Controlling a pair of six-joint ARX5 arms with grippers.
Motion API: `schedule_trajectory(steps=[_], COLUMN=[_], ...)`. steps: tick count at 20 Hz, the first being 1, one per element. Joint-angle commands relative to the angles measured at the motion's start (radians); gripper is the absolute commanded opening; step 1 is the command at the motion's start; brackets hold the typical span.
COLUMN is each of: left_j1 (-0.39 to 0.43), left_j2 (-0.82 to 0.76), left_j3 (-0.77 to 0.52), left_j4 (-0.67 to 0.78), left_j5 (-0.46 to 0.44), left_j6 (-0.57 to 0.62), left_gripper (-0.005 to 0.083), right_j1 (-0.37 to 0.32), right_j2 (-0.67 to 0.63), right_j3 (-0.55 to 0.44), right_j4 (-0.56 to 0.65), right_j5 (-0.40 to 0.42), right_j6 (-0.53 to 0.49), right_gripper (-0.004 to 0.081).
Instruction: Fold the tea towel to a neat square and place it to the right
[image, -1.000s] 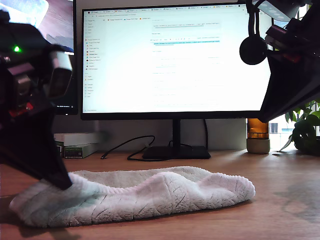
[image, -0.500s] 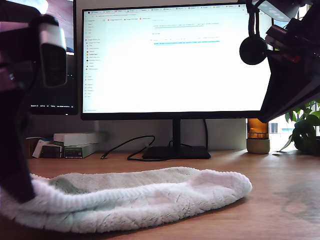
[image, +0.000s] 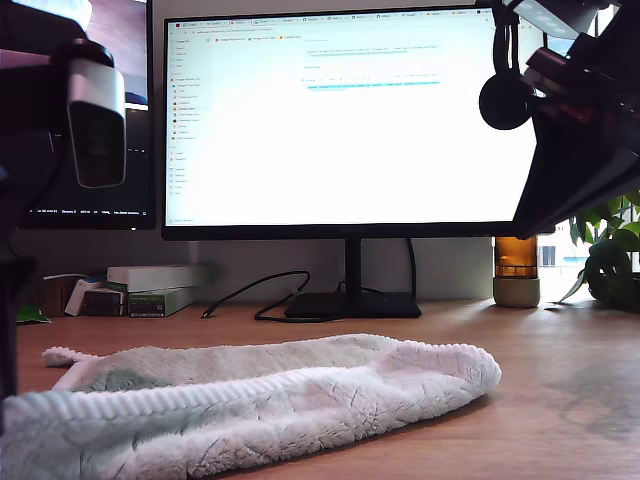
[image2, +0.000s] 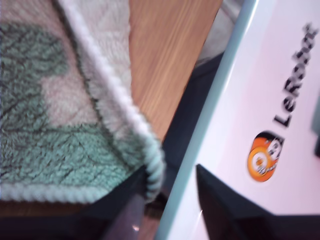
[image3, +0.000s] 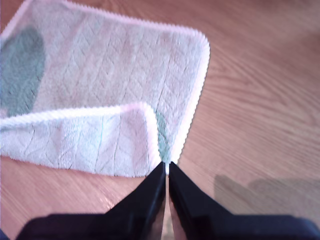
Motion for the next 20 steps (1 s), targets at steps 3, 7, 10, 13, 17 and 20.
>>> schedule_trajectory(steps=[3,7,10,13,17,20], left_j1=[-0.017,-0.026,-0.021,0.008,0.063,0.102], left_j2=[0.005,0.005,0.004,0.004,0.004,0.005], left_j3=[-0.004,-0.004,-0.004,-0.004,-0.004,-0.004], left_j4=[-0.038,-0.058,-0.062,-0.034,0.092,0.258], left_j5=[-0.047,-0.078,-0.226,-0.414,-0.447,-0.292], left_j6=[0.019,0.020,0.038,0.056,0.060,0.025], left_gripper=[0.0404,0.0475,0.0475,0.0406,-0.0038,-0.0024], right_j1=[0.002,0.002,0.002,0.002,0.002,-0.006], right_j2=[-0.003,-0.003,-0.003,-0.002,0.039,0.113], right_j3=[0.008,0.008,0.008,0.008,0.008,0.008], right_j4=[0.008,0.010,0.012,0.010,0.015,0.047], right_j5=[-0.002,0.000,0.000,0.000,-0.004,-0.068], right_j6=[0.001,0.001,0.001,-0.001,-0.061,-0.095], right_gripper=[-0.0010,-0.0010,-0.0010,-0.0011,-0.0010,-0.0010])
